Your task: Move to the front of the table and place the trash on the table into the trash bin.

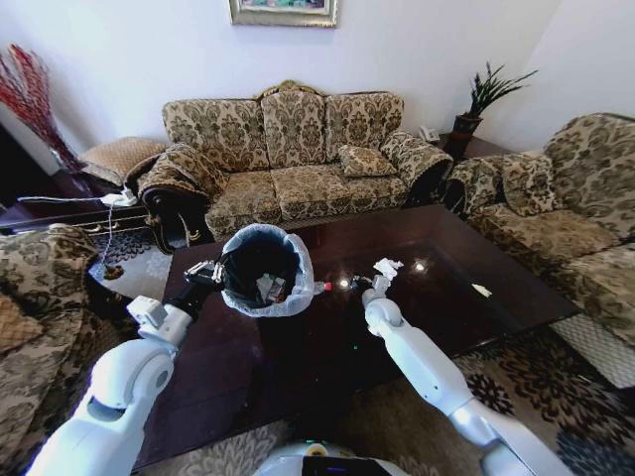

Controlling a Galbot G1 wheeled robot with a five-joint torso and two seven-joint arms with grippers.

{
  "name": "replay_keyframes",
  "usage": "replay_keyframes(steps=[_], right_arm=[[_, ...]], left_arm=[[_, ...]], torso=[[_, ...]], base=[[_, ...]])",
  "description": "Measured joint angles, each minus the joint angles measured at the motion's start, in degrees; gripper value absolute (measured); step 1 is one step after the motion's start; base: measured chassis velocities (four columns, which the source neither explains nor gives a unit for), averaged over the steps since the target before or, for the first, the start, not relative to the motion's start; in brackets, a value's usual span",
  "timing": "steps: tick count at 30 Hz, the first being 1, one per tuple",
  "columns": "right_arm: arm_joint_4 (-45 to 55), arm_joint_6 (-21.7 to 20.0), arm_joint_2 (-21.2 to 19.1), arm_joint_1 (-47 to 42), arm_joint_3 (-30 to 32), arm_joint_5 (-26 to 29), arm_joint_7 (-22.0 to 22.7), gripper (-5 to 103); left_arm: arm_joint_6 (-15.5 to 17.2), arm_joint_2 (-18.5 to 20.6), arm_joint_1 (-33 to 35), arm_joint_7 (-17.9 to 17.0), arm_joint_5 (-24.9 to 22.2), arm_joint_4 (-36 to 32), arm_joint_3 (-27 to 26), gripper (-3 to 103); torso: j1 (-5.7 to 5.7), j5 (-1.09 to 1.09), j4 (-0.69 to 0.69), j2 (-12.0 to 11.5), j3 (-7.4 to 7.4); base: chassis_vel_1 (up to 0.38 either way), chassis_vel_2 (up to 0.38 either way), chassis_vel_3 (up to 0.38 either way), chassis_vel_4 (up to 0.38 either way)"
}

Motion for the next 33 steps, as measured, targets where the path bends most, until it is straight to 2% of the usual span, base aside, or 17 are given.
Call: replay_keyframes(steps=[5,8,10,11,13,14,15,17,18,20,21,23,26,27,29,30,33], right_arm=[[2.37,-0.54,-0.54,0.0,-0.82,-0.12,-1.0,4],[4.21,-1.46,-2.15,0.12,-2.42,-0.41,-6.01,20],[4.29,-1.21,-3.2,0.6,-4.01,-0.96,-7.45,20],[4.29,-0.65,-4.91,1.57,-6.58,-1.25,-8.72,31],[3.86,-0.56,-7.47,3.75,-10.16,-0.86,-11.9,36],[3.86,-0.56,-7.47,3.75,-10.16,-0.86,-11.9,36],[3.26,-0.49,-8.27,5.29,-12.08,-0.07,-13.25,47],[2.83,-0.45,-8.32,6.35,-13.24,0.63,-13.69,47],[2.29,-0.44,-7.71,7.67,-14.47,1.38,-13.67,53],[1.92,-0.63,-6.3,8.79,-15.59,2.12,-11.51,63],[1.8,-1.06,-4.43,9.83,-16.72,3.87,-7.57,69],[1.84,-1.51,-3.7,10.27,-17.16,4.76,-5.82,69],[2.94,-3.08,-2.19,11.4,-18.23,7.25,-0.3,85],[2.94,-3.08,-2.19,11.4,-18.23,7.25,-0.3,85],[4.11,-3.97,0.2,11.94,-18.71,10.61,9.06,95],[4.11,-3.97,0.2,11.94,-18.71,10.61,9.06,95],[4.03,-4.6,4.22,12.52,-18.62,14.37,17.61,100]], left_arm=[[-0.1,0.03,-0.15,-0.44,-0.27,0.38,-0.23,2],[-0.09,-0.28,-0.88,-2.49,0.23,1.14,-0.69,2],[-0.01,-0.46,-1.13,-3.37,0.49,1.4,-1.01,2],[0.23,-0.6,-1.28,-4.31,0.61,1.56,-1.53,2],[0.8,-0.65,-1.46,-5.26,0.65,1.66,-2.27,2],[0.8,-0.65,-1.46,-5.26,0.65,1.66,-2.27,2],[1.06,-0.66,-1.63,-5.58,0.75,1.78,-2.55,2],[1.09,-0.69,-1.75,-5.63,0.96,1.98,-2.66,2],[1.08,-0.76,-1.89,-5.65,1.3,2.31,-2.75,2],[1.09,-0.78,-1.87,-5.68,1.37,2.45,-2.86,2],[1.09,-0.77,-1.72,-5.67,1.37,2.47,-3.03,2],[1.09,-0.76,-1.66,-5.65,1.36,2.47,-3.09,2],[1.1,-0.55,-1.67,-5.45,1.02,2.46,-3.13,2],[1.1,-0.55,-1.67,-5.45,1.02,2.46,-3.13,2],[1.08,-0.48,-1.89,-4.96,0.53,2.61,-3.1,2],[1.08,-0.48,-1.89,-4.96,0.53,2.61,-3.1,2],[0.91,-0.66,-2.08,-4.58,0.36,3.42,-2.84,2]], torso=[[0.0,0.0,0.0,0.0,0.0],[0.0,0.0,0.0,0.0,0.0],[0.0,-0.01,0.0,0.0,0.0],[0.0,0.0,0.0,0.0,0.0],[0.0,0.0,0.0,0.0,0.0],[0.0,0.0,0.0,0.0,0.0],[0.0,-0.01,-0.01,0.0,0.0],[0.0,-0.01,-0.01,0.0,0.0],[0.0,-0.01,-0.02,0.0,0.0],[0.0,-0.01,-0.01,0.0,0.0],[0.01,0.01,0.01,0.0,0.0],[0.01,0.01,0.02,0.0,0.0],[0.0,-0.02,0.02,0.0,0.0],[0.0,-0.02,0.02,0.0,0.0],[-0.01,0.0,-0.01,0.0,0.0],[-0.01,0.0,-0.01,0.0,0.0],[0.0,-0.02,-0.01,0.0,0.0]], base=[[0.0,0.0,0.0,0.0],[0.0,0.0,0.0,0.0],[0.0,0.0,0.0,0.0],[0.0,0.0,0.0,0.0],[0.0,0.0,0.0,0.0],[0.0,0.0,0.0,0.0],[0.0,0.0,0.0,0.0],[0.0,0.0,0.0,0.0],[0.0,0.0,0.0,0.0],[0.0,0.0,0.0,0.0],[0.0,0.0,0.0,0.0],[0.0,0.0,0.0,0.0],[0.0,0.0,0.0,0.0],[0.0,0.0,0.0,0.0],[0.0,0.0,0.0,0.0],[0.0,0.0,0.0,0.0],[0.0,0.0,0.0,0.0]])
